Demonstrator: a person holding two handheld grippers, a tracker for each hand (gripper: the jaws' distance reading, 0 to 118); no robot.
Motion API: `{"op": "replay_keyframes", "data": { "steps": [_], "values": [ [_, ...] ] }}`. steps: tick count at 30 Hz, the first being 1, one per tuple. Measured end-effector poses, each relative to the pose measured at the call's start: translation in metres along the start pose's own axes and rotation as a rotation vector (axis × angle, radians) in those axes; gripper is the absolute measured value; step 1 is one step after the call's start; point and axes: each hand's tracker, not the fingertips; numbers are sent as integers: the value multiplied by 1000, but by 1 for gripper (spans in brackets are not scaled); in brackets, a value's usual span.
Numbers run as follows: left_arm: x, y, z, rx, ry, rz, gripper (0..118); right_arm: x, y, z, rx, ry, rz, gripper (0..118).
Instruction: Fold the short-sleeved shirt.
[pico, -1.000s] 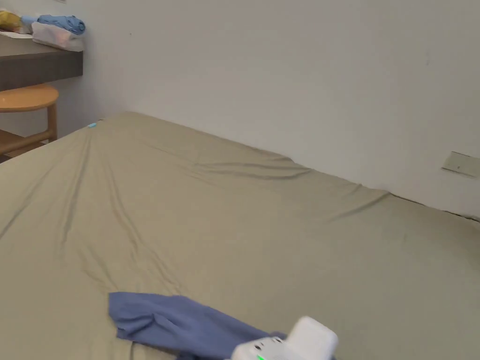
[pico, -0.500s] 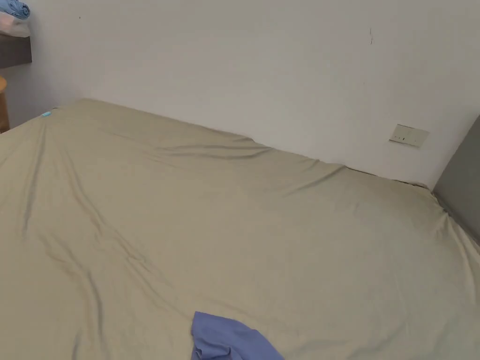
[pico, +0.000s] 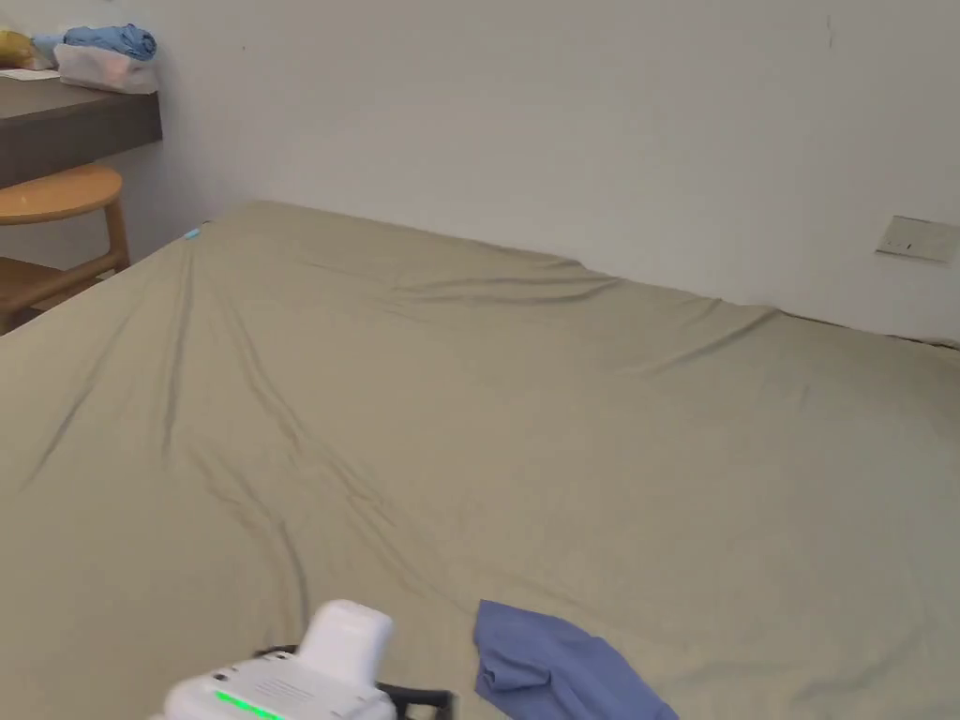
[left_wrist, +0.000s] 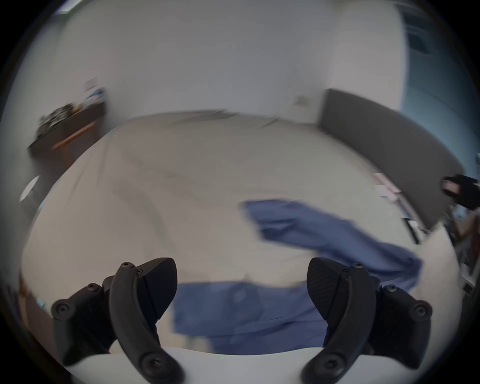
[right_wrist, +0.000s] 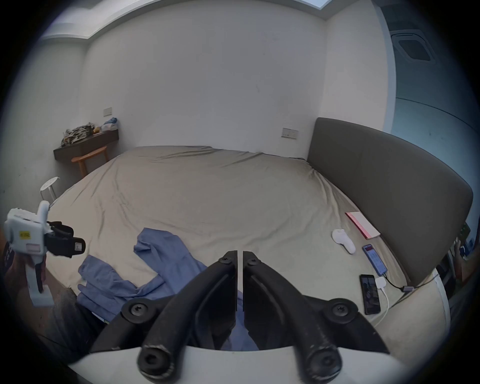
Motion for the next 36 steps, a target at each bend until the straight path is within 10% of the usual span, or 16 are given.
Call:
{"op": "replay_keyframes", "data": {
  "steps": [6,7,9,18,24,33,36],
  "values": [
    [-42,-25,-66,-174,48,65,99,-13,-1,-17,7,41,52,3],
    [-35,-27,-82,-232,74,11,86,-14,1,-20,5,48,51,3],
    [-23,-28,-109,-376,141,-55,12,-16,5,-23,-5,64,34,3],
    [-8,-18,-96,-305,32,-32,7,-7,15,-54,-44,127,40,3],
    [-15,16,-29,-132,-86,82,7,-13,20,-149,-221,180,317,65],
    [-23,36,0,-56,-108,142,7,-80,-42,-282,-526,437,420,61],
    [-23,37,3,-60,-122,175,7,-92,-55,-294,-573,451,349,7]
  ]
}}
